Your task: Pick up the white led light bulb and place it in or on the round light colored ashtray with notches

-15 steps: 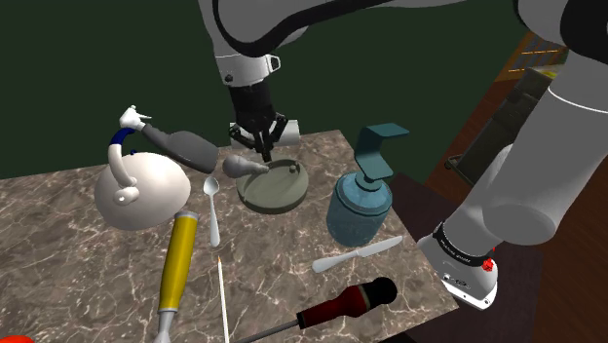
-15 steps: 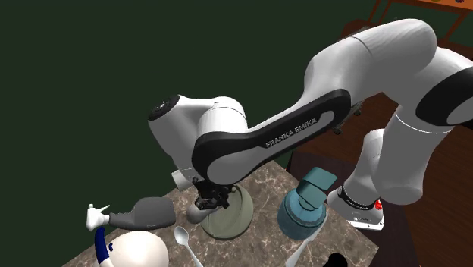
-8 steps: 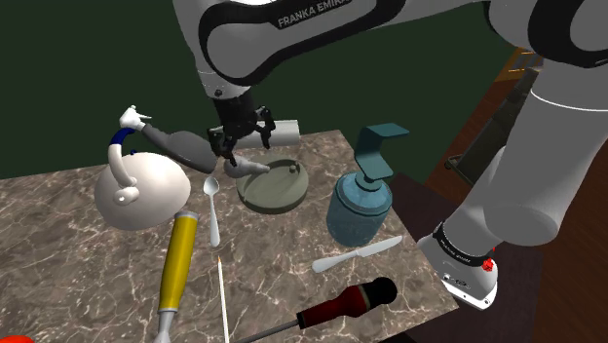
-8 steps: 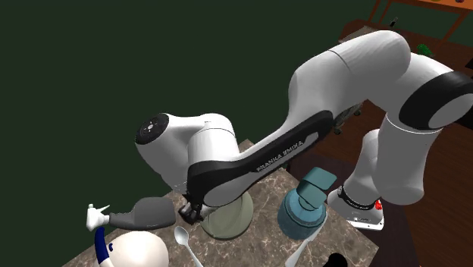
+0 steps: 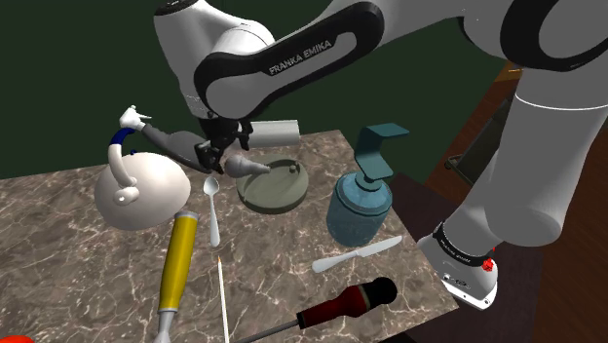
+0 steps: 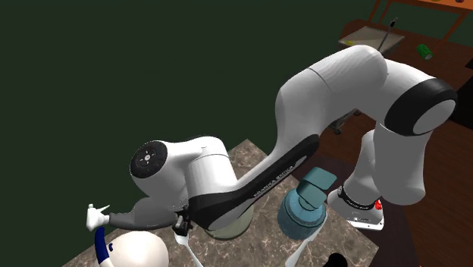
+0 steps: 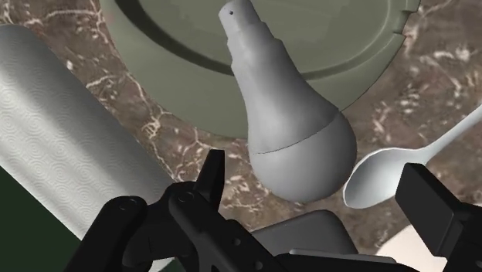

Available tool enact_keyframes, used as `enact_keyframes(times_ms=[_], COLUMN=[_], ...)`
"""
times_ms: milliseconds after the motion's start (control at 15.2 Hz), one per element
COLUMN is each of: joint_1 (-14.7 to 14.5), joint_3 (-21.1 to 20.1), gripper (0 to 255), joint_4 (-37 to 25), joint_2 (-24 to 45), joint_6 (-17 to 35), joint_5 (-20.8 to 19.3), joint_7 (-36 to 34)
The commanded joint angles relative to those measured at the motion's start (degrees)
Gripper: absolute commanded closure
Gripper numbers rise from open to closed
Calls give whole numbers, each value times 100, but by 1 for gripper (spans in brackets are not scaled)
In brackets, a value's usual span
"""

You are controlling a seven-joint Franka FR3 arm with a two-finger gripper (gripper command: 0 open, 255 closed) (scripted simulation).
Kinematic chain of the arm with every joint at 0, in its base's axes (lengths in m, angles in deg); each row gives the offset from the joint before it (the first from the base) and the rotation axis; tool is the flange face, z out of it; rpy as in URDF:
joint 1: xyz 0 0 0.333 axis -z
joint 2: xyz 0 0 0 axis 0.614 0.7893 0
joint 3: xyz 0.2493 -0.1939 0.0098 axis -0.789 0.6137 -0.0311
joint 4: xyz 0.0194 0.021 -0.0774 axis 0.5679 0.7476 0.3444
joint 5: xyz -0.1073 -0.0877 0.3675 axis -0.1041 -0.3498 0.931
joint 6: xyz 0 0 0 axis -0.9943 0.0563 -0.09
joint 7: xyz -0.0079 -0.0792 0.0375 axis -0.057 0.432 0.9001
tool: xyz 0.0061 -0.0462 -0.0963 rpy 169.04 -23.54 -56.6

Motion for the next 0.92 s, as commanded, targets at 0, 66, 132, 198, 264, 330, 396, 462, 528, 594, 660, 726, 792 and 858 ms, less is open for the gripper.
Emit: enact_keyframes(times_ms=[0, 66, 132, 198, 264, 330, 396, 462, 528, 594, 660, 726, 792, 858], joint_1=[8, 10, 12, 12, 12, 12, 12, 12, 12, 12, 12, 12, 12, 12], joint_3=[17, 25, 37, 37, 37, 37, 37, 37, 37, 37, 37, 37, 37, 37], gripper=[0, 0, 0, 0, 0, 0, 0, 0, 0, 0, 0, 255, 255, 255], joint_4=[89, 135, 205, 205, 206, 205, 205, 205, 205, 205, 204, 204, 204, 203], joint_2=[48, 72, 112, 112, 111, 111, 112, 112, 112, 112, 112, 112, 112, 112], joint_6=[142, 210, 315, 315, 316, 316, 315, 315, 315, 315, 314, 314, 314, 313], joint_5=[-41, -57, -83, -83, -83, -83, -83, -83, -83, -83, -83, -83, -83, -83], joint_7=[3, -7, -25, -25, -25, -25, -25, -25, -25, -25, -25, -25, -25, -24])
